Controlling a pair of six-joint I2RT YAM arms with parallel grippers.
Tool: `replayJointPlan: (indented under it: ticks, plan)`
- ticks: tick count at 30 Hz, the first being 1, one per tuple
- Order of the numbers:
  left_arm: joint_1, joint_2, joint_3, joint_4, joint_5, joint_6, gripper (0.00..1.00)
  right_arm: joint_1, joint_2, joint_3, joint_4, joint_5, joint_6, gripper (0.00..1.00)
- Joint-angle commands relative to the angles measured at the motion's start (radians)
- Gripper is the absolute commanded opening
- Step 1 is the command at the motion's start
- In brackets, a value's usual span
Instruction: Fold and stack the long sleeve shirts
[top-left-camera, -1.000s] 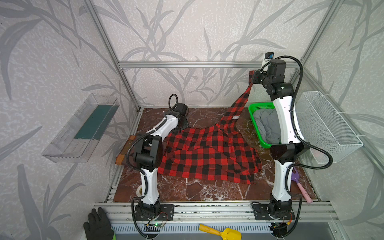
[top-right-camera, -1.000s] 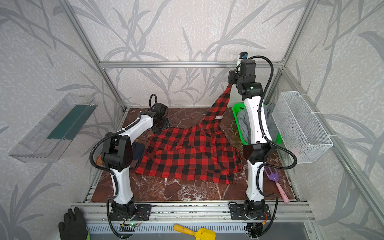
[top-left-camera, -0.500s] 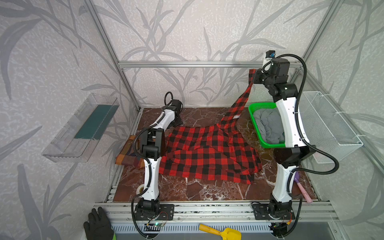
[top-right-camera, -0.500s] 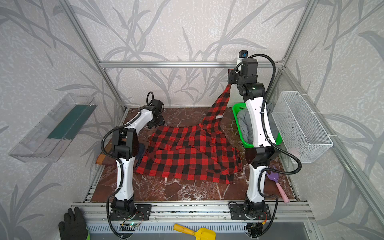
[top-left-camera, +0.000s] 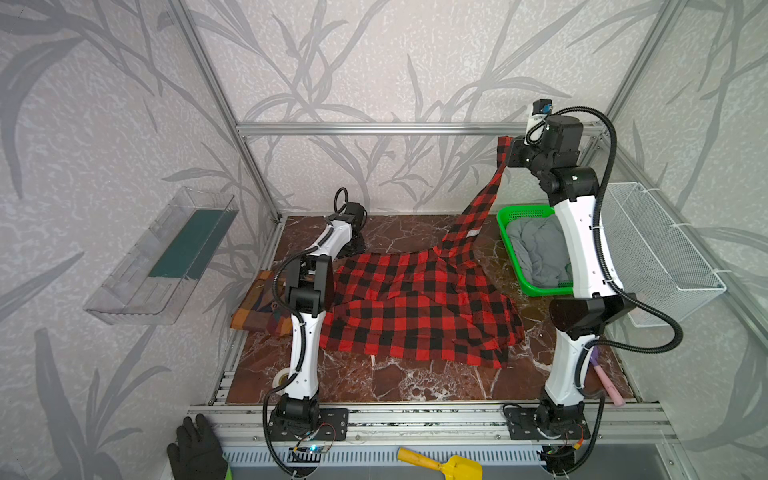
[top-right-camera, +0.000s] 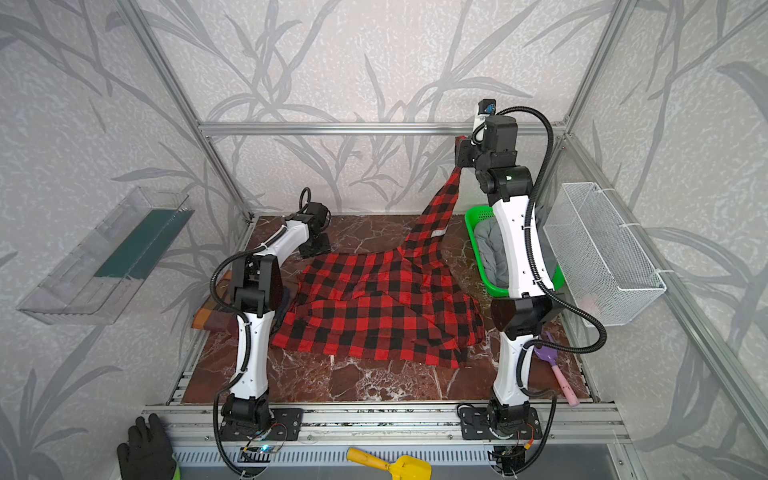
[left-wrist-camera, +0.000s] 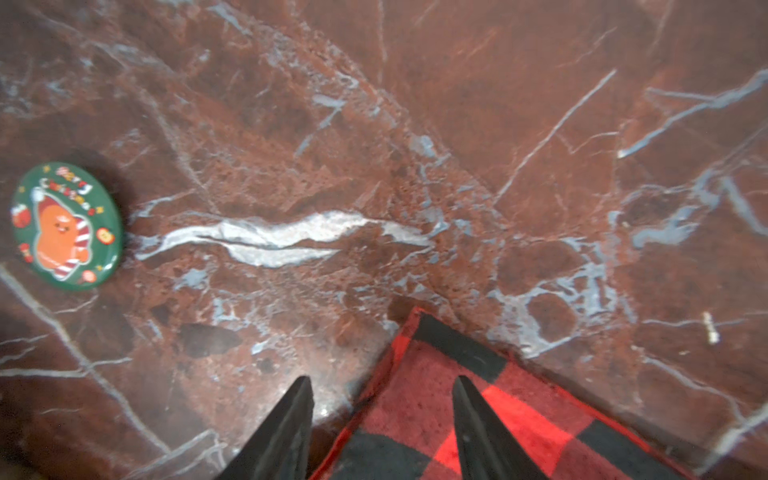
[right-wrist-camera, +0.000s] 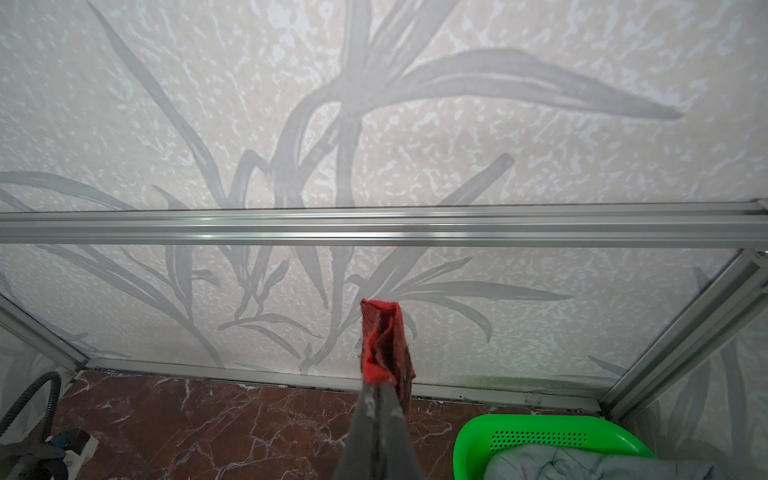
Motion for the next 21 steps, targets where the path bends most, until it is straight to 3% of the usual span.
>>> replayJointPlan:
  ticks: [1, 12, 21]
  plan:
    - [0.001, 0.031, 0.022, 0.005, 0.026, 0.008, 0.52, 0.004, -0.049, -0.003, 0.043, -0.003, -0.012, 0.00]
    - [0.001, 0.081, 0.061, 0.016, 0.050, 0.009, 0.32, 0.011, -0.074, -0.018, 0.047, -0.003, -0.017, 0.00]
    - [0.002, 0.073, 0.081, 0.023, 0.045, 0.030, 0.01, 0.012, -0.093, -0.035, 0.050, 0.011, -0.007, 0.00]
